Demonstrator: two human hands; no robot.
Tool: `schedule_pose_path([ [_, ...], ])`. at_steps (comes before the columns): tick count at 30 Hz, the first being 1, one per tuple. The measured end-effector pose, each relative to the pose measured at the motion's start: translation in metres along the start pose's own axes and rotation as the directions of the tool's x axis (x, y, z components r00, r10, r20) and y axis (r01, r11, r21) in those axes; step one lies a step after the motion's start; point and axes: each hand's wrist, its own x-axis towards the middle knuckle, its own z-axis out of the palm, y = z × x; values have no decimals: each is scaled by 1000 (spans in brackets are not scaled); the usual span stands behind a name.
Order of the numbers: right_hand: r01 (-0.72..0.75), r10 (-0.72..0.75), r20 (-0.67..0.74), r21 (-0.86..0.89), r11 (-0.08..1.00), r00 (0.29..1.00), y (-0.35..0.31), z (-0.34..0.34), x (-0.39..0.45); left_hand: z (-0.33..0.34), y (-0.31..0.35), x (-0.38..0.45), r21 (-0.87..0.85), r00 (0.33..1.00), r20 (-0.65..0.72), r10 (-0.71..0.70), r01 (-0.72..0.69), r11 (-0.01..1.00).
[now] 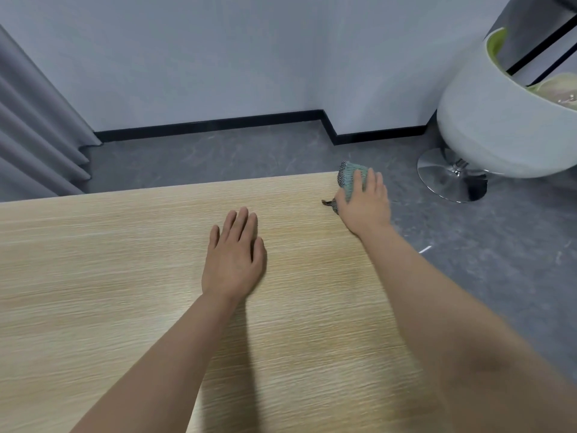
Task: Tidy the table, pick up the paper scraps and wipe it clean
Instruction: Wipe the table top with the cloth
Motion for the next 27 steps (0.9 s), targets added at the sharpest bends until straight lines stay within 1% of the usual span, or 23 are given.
schedule_pose_path([
  [1, 16, -17, -3, -43, 999, 1000, -9, 2, -1, 0, 0, 0, -1, 1000, -1, -2, 2, 1000],
  [2, 72, -73, -9, -86, 994, 997, -21, 4, -2, 0, 0, 0, -1, 1000, 1, -4, 4, 1000],
  [3, 161, -163, -9, -114, 980, 987, -35, 6, -5, 1, 0, 1, 2, 1000, 2, -7, 7, 1000],
  [4, 268, -270, -1, -125, 955, 963, -50, 8, -9, 1, 0, 1, 6, 1000, 1, -10, 10, 1000],
  [6, 465, -464, 36, -106, 879, 885, -78, 12, -22, 2, 1, 2, 16, 1000, -7, -11, 11, 1000],
  [8, 560, -557, 55, -59, 826, 828, -88, 15, -33, 3, 1, 2, 17, 1000, -12, -9, 9, 1000],
  [9, 568, -566, 52, -49, 821, 823, -84, 14, -34, 3, 1, 2, 13, 1000, -13, -9, 9, 1000],
  [10, 550, -549, 43, -49, 833, 835, -75, 14, -31, 3, 0, 2, 10, 1000, -11, -10, 10, 1000],
  [11, 505, -504, 29, -62, 861, 863, -62, 13, -27, 2, 0, 2, 10, 1000, -7, -9, 9, 1000],
  [12, 431, -432, 9, -80, 899, 902, -46, 12, -23, 2, 0, 1, 10, 1000, -4, -7, 7, 1000],
  [14, 232, -234, -25, -71, 970, 972, -12, 10, -21, 2, -1, 1, 5, 1000, -4, -1, 1, 1000],
  [16, 70, -70, -15, -13, 997, 997, 5, 9, -29, 1, -1, 0, -5, 1000, -5, 1, -1, 1000],
  [17, 35, -35, -5, -14, 999, 999, 4, 9, -37, 1, -1, 0, -8, 1000, -6, 2, -2, 1000],
  [18, 42, -42, -8, -38, 998, 999, -3, 11, -48, 1, -1, -1, -9, 1000, -9, 5, -5, 1000],
  [19, 89, -91, -16, -69, 994, 996, -14, 13, -61, 0, -1, -1, -8, 1000, -15, 11, -11, 1000],
  [20, 169, -171, -15, -85, 982, 985, -27, 16, -77, -1, -1, -1, -8, 1000, -21, 16, -16, 1000],
  [22, 339, -339, 22, -67, 938, 941, -49, 19, -109, -3, 0, -3, -3, 1000, -16, 15, -15, 1000],
  [24, 447, -443, 75, -44, 894, 893, -49, 17, -123, -6, -1, -7, 5, 1000, 14, 10, -10, 1000],
  [26, 494, -489, 90, -49, 868, 868, -28, 11, -113, -10, -1, -14, 15, 998, 68, 5, -6, 1000],
  [27, 462, -458, 78, -47, 886, 886, -15, 9, -106, -11, -1, -18, 18, 996, 91, 2, -4, 1000],
])
